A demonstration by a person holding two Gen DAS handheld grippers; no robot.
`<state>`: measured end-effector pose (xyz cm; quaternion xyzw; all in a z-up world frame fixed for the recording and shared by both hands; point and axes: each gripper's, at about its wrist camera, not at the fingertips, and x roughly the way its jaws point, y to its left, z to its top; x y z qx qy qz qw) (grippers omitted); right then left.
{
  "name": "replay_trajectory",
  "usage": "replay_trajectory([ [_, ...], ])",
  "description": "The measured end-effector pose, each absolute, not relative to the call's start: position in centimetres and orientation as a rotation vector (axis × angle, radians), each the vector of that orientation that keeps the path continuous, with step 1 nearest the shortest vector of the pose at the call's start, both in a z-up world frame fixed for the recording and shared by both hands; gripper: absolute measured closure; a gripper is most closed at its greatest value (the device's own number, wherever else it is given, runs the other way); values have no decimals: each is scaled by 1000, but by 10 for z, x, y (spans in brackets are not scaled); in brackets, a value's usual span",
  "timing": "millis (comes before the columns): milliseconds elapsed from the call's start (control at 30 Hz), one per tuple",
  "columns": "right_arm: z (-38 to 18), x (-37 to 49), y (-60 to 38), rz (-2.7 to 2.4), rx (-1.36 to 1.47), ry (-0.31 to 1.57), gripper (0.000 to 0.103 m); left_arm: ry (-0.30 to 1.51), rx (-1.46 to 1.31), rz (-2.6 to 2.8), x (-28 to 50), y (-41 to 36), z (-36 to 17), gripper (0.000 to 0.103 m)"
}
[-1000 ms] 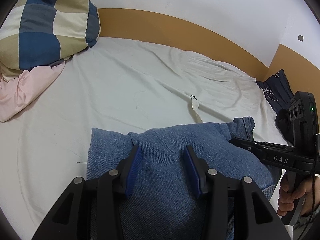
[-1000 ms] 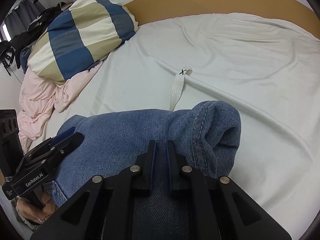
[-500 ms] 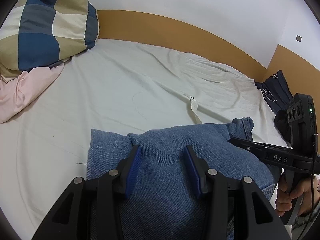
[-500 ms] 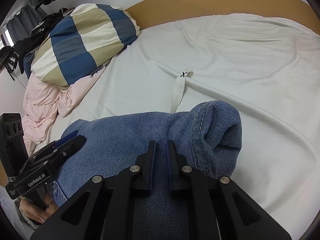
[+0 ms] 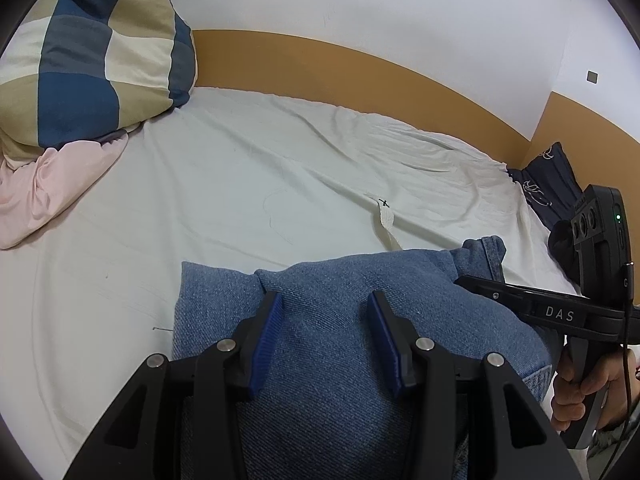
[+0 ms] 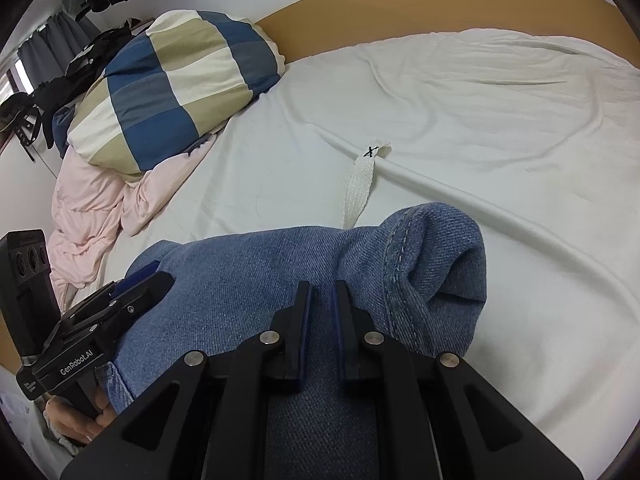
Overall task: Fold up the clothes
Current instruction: 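Hold the bundle pressed on the sheet with both grippers, then open the left gripper while the right gripper releases the bundle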
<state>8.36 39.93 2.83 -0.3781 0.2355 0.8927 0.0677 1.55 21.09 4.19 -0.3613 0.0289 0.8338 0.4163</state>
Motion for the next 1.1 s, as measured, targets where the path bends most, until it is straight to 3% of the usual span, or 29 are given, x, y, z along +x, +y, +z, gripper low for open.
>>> replay_trajectory([
  [433, 27, 85, 397, 2684, -1106, 711, 95, 158, -854, 2251, 43, 214, 60, 55],
  [567, 28, 92, 394, 2672, -1064, 702, 95, 258, -735, 2331, 93, 209, 91, 38],
  [667, 30, 95, 392, 2659, -1063, 680, 95, 289, -628, 2361, 131, 199, 110, 33],
  [700, 30, 95, 394, 2654, -1068, 691, 95, 294, -628, 2372, 138, 195, 113, 19],
  [733, 30, 95, 395, 2652, -1073, 700, 95, 285, -630, 2373, 144, 191, 114, 15],
  [1100, 34, 98, 391, 2621, -1067, 687, 95, 143, -782, 2376, 132, 175, 77, 14],
])
